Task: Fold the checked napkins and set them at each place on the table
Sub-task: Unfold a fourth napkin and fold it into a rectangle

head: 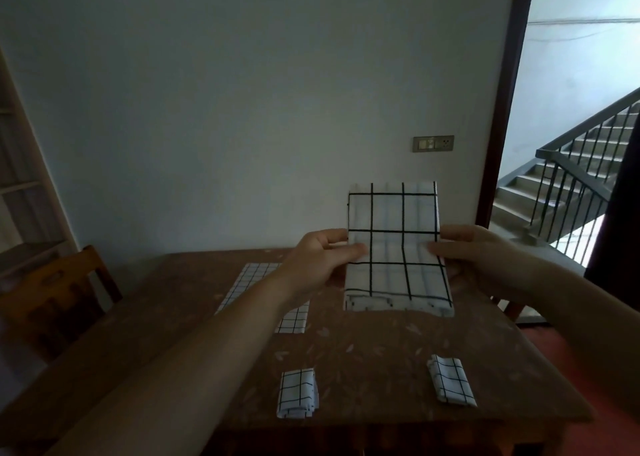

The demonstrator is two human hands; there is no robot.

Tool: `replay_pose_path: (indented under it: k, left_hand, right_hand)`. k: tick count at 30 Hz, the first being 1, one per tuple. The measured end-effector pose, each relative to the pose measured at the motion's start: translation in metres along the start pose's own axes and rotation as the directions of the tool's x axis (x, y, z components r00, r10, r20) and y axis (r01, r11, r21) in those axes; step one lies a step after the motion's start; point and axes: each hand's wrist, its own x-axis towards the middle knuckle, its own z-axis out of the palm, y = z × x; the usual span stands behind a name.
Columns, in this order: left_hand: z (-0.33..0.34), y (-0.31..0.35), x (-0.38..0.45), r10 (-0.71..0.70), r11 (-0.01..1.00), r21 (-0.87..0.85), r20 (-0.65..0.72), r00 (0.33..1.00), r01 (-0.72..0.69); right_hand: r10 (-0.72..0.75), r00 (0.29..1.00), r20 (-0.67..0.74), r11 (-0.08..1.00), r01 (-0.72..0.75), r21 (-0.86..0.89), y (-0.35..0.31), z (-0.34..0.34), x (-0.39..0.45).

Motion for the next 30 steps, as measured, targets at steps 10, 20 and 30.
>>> replay_pose_path:
  k: [10, 20, 30]
  left_hand:
    - [0.014, -0.005, -0.004, -0.031, 0.975, -0.217, 0.060, 0.998, 0.044]
    - [0.047, -0.005, -0.009, -0.221, 0.969, -0.081, 0.152, 0.963, 0.235]
    - [0.099, -0.014, -0.010, 0.100, 0.990, 0.067, 0.293, 0.951, -0.125]
  right_hand:
    - [-0.229, 0.970, 0.080, 0.913, 0.242, -0.327, 0.013, -0.020, -0.013]
    - [-0.230, 0.964, -0.130, 0.850, 0.134, -0.510, 0.006, -0.021, -0.047]
    - [0.007, 0.973, -0.231, 0.674, -0.175, -0.718, 0.007, -0.029, -0.079]
